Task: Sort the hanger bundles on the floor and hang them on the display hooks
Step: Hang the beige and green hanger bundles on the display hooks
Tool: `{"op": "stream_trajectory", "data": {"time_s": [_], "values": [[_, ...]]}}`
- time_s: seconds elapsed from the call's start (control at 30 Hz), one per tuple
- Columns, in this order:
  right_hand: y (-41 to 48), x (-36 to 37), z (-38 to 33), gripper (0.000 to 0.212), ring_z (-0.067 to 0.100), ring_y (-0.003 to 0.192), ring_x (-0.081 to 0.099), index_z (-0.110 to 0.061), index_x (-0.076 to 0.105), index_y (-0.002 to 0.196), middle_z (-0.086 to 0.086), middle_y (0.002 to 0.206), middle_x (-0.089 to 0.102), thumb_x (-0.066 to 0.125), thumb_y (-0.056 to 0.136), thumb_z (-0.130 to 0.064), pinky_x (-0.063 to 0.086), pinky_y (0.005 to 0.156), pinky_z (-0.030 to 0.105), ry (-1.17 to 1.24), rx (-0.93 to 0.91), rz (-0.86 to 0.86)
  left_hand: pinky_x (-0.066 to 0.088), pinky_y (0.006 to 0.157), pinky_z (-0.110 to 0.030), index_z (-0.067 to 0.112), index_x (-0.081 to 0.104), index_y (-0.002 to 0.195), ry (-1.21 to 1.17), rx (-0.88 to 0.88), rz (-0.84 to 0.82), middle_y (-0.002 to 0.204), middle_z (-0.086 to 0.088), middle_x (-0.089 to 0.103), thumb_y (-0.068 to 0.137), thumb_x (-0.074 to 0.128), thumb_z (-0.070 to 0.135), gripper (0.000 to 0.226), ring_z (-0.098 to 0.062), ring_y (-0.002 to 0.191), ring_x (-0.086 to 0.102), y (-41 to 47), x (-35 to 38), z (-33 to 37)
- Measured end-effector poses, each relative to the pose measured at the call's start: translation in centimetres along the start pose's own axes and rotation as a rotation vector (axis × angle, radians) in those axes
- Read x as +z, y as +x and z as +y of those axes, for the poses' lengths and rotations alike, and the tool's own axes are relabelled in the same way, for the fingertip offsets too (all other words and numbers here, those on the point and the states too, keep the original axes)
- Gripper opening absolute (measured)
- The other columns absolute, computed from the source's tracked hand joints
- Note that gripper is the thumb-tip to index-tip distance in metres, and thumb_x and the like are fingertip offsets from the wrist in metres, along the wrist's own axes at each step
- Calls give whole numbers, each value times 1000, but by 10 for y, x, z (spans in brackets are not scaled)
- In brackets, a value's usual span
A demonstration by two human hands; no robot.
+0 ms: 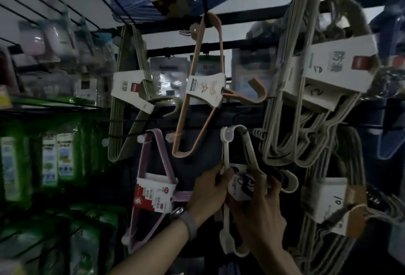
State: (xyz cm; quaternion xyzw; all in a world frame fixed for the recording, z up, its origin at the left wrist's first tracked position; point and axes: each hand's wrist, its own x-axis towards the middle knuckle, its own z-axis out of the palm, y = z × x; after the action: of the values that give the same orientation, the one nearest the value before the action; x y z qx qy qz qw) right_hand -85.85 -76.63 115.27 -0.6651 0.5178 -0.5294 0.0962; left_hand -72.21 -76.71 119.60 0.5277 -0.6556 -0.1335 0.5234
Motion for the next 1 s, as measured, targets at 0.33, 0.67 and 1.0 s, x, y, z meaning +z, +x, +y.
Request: {"op": "stream_trajectory", "data": {"time_s": [0.33, 0.67, 1.0], "values": [[32, 38, 20, 86, 41, 137, 44, -41, 20, 151, 9, 162, 16, 62, 83, -75, 55, 66, 46, -39, -27, -25, 59, 82, -38, 24, 76, 107, 61, -56, 267, 93, 8, 77, 95, 63, 57, 38, -7, 90, 72, 20, 17, -23], [-14, 9, 24, 88, 35, 150, 32, -41, 3, 162, -3, 170, -4, 49, 93, -68, 54, 69, 42, -201, -167, -157, 49, 74, -10, 18, 74, 116, 189, -118, 63, 98, 10, 74, 89, 59, 17, 31, 7, 87, 67, -48, -12, -19], [-174, 13, -17, 31, 22, 121, 53, -24, 66, 126, -4, 121, 65, 56, 103, -42, 54, 82, 39, -234, -333, -294, 48, 57, -33, 32, 70, 102, 541, -180, -113, 89, 5, 71, 89, 52, 40, 24, -23, 82, 68, -233, -76, -44]]}}
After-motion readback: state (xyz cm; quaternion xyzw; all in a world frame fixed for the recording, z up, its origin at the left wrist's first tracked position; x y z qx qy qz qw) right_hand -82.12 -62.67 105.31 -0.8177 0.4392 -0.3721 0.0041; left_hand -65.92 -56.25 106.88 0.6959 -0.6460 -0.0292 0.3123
